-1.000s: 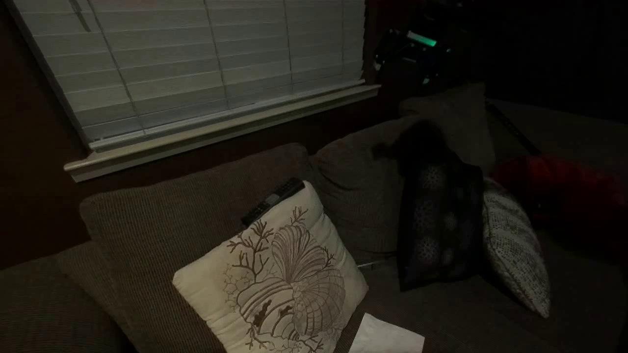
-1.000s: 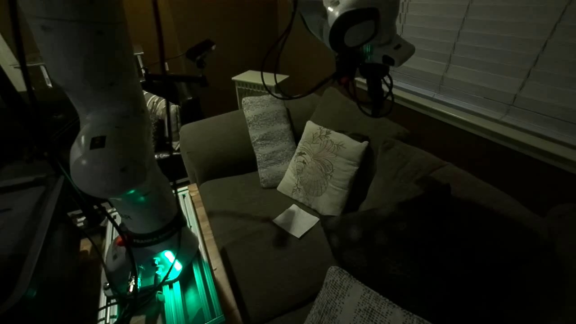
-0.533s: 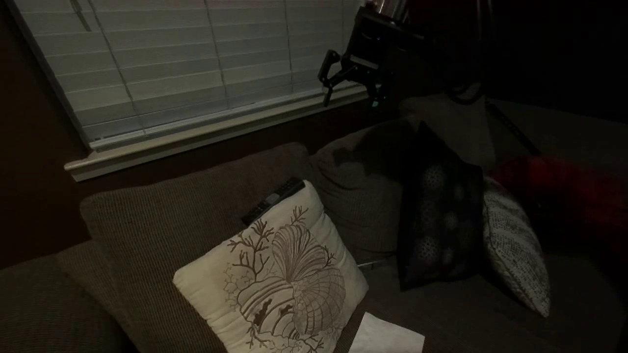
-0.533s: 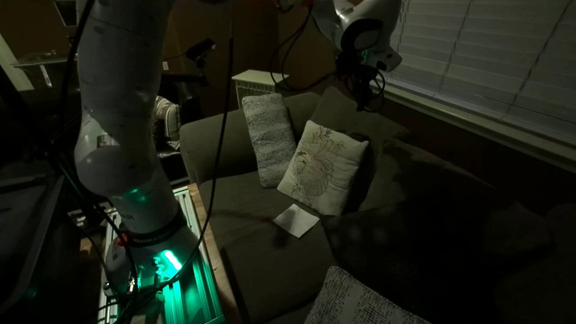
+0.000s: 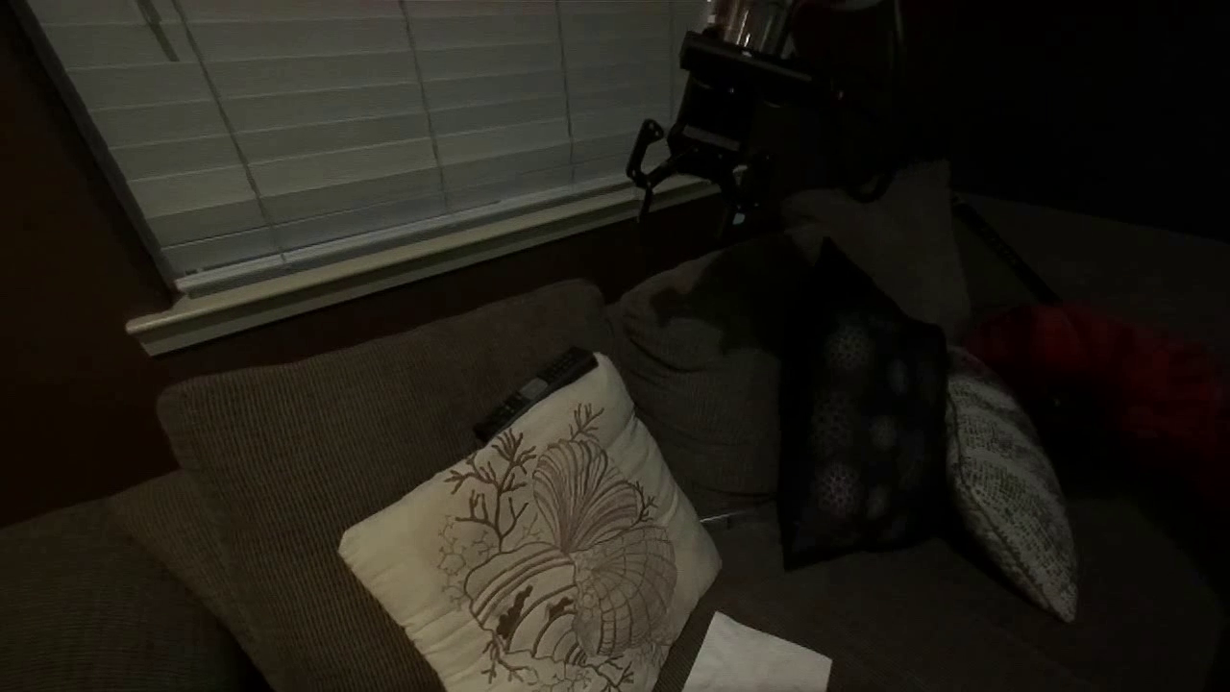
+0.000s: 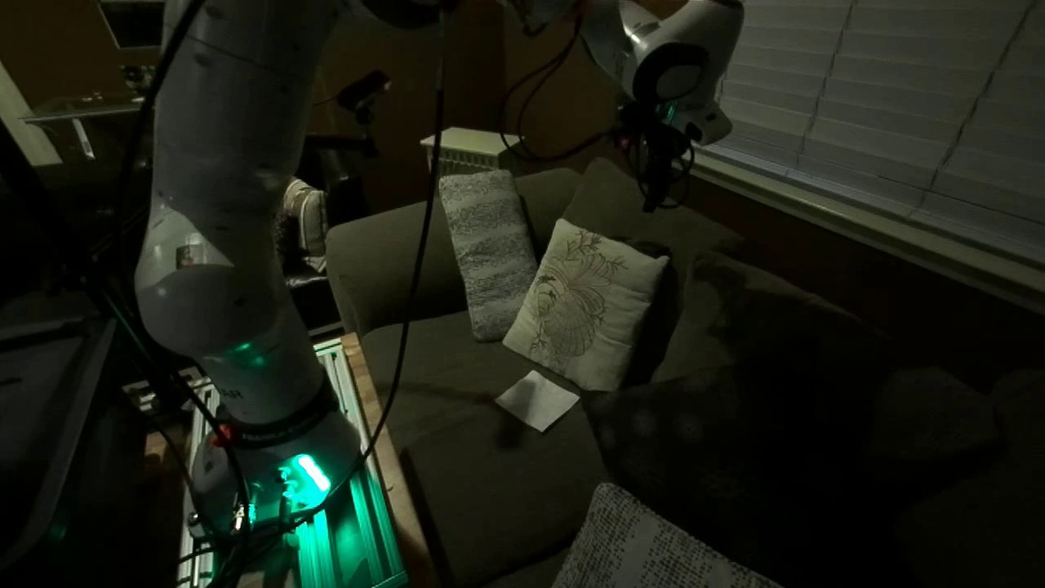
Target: Move the pillow to the right
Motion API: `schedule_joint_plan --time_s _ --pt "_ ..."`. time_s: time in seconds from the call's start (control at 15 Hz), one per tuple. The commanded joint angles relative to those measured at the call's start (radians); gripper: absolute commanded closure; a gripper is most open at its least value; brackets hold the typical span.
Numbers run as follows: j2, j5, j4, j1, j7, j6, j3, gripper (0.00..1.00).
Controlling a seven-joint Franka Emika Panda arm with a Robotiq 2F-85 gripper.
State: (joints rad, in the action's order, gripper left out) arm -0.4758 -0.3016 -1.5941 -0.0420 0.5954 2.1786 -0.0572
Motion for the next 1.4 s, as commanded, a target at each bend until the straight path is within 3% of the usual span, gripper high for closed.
schedule_joint_plan --time_s 0.0,0.47,0.6,0.67,0.87,1.0,1.33 --pt "-0.193 -0.004 0.240 -0.039 0.191 -0.113 0.043 0.00" --pt "-0.443 0.020 0.558 -0.084 0.584 -0.204 0.079 0.00" --pt "-0.502 0.015 0.645 -0.076 0.590 -0.280 0.048 0.00" --pt "-0.411 0.014 0.494 -0.068 0.550 -0.194 0.052 0.00" --pt "-0.431 0.014 0.512 -0.070 0.552 -0.200 0.049 0.00" --pt "-0.459 0.073 0.535 -0.126 0.718 -0.149 0.118 0.00" --pt "-0.594 0.162 0.673 -0.183 0.943 -0.072 0.149 0.00"
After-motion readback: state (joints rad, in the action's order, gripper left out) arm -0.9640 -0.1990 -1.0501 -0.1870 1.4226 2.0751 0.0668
